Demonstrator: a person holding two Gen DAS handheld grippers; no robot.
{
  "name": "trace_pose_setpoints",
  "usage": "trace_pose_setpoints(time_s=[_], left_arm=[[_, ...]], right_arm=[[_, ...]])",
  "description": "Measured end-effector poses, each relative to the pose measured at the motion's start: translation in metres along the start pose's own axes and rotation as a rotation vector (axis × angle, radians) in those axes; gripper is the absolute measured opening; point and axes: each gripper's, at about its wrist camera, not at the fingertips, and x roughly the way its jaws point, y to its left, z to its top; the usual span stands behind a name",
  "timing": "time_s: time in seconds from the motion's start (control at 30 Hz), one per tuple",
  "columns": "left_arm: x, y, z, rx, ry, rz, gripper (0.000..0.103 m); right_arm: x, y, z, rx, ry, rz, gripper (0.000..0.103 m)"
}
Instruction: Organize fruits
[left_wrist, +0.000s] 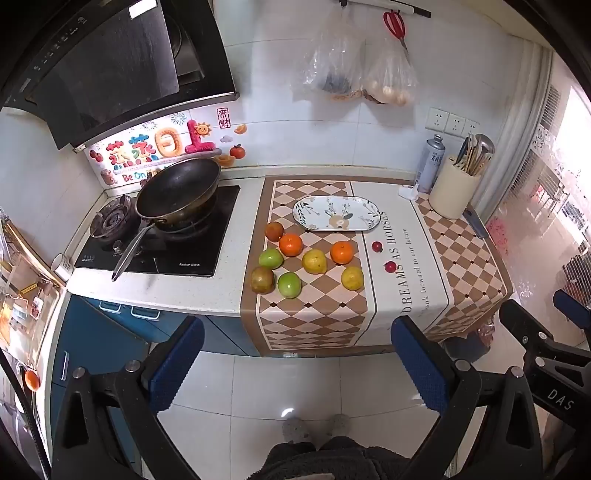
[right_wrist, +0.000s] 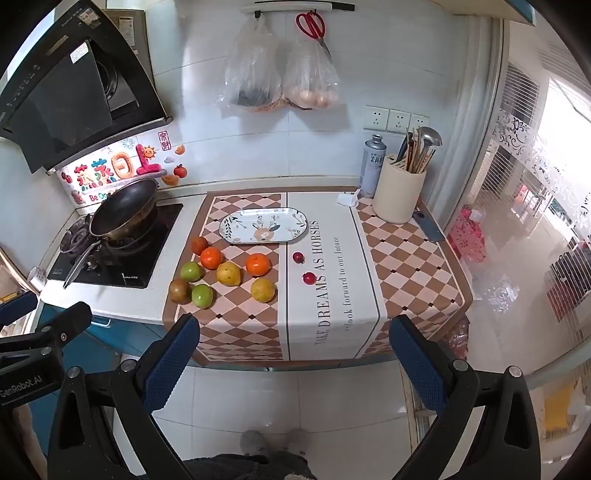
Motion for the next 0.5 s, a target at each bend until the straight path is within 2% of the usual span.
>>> trace_pose_setpoints(time_s=[0.5], left_arm=[[0.0019, -0.0015, -0.0002, 0.005, -0.003, 0.0, 0.103]], right_arm=[[-0.001, 0.0025, -0.0029, 0.001, -0.006, 0.001, 0.103]])
